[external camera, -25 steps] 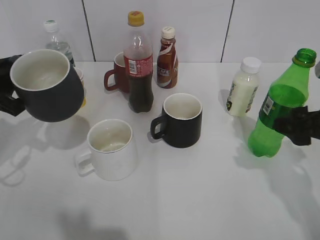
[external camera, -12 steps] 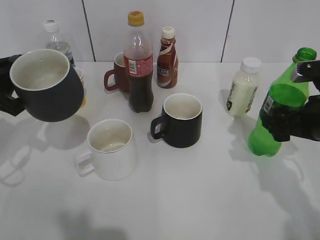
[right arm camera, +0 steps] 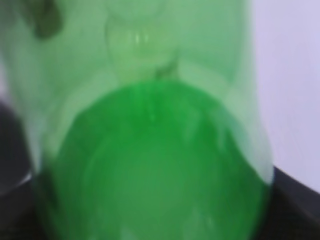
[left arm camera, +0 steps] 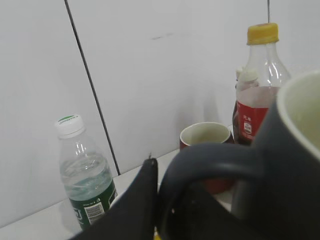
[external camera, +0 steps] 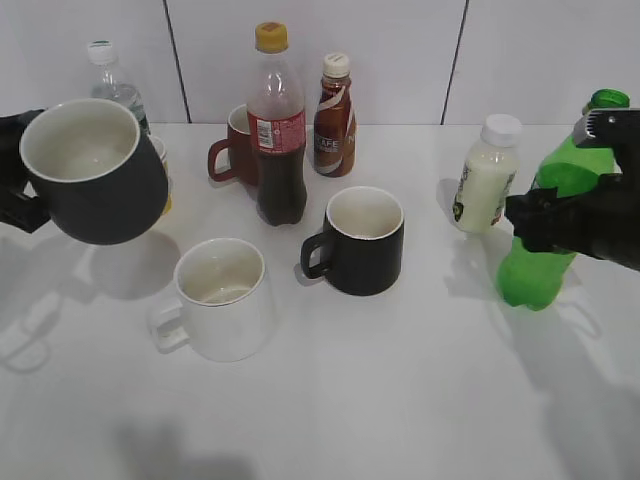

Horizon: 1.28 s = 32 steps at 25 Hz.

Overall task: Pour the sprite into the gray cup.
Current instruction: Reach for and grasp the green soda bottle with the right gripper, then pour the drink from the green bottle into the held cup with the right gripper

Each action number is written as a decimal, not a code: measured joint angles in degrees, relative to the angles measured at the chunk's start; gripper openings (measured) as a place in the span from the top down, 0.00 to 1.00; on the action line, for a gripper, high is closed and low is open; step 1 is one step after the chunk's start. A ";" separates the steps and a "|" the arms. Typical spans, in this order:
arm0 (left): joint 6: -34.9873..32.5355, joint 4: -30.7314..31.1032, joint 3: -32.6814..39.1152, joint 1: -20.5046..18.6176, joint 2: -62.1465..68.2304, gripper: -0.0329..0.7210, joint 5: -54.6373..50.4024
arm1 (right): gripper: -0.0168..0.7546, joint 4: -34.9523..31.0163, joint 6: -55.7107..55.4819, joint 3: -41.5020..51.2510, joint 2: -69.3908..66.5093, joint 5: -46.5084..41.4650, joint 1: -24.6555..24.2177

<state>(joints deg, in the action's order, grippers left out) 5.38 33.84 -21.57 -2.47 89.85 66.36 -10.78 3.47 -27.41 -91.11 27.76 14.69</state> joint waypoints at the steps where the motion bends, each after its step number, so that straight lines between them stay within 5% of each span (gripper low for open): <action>1: 0.00 0.16 0.00 0.00 0.00 0.87 0.00 | 0.16 0.20 -0.51 -0.13 -1.08 1.82 0.00; 7: 3.24 1.21 0.00 0.16 0.00 0.87 -0.05 | 0.40 0.55 -1.23 0.04 -5.56 6.00 0.00; 13: 4.38 1.09 0.00 4.44 -0.05 0.87 -1.31 | 0.41 3.04 -1.37 0.04 -6.61 8.88 0.00; 19: 4.71 -0.09 -2.45 15.57 -2.42 0.87 -16.03 | 0.41 4.98 9.59 0.33 0.20 0.27 1.87; 26: 5.08 -9.39 -12.99 33.97 -4.68 0.87 -40.50 | 0.41 -9.27 43.50 -5.77 8.69 -11.19 9.63; 32: 5.08 -13.24 -22.24 43.50 -4.63 0.87 -53.34 | 0.41 -16.34 67.71 -9.42 9.25 -11.20 13.89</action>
<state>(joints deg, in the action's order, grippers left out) 10.46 20.60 -43.81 41.03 85.22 13.02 -27.11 71.17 -36.83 -81.87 16.56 28.59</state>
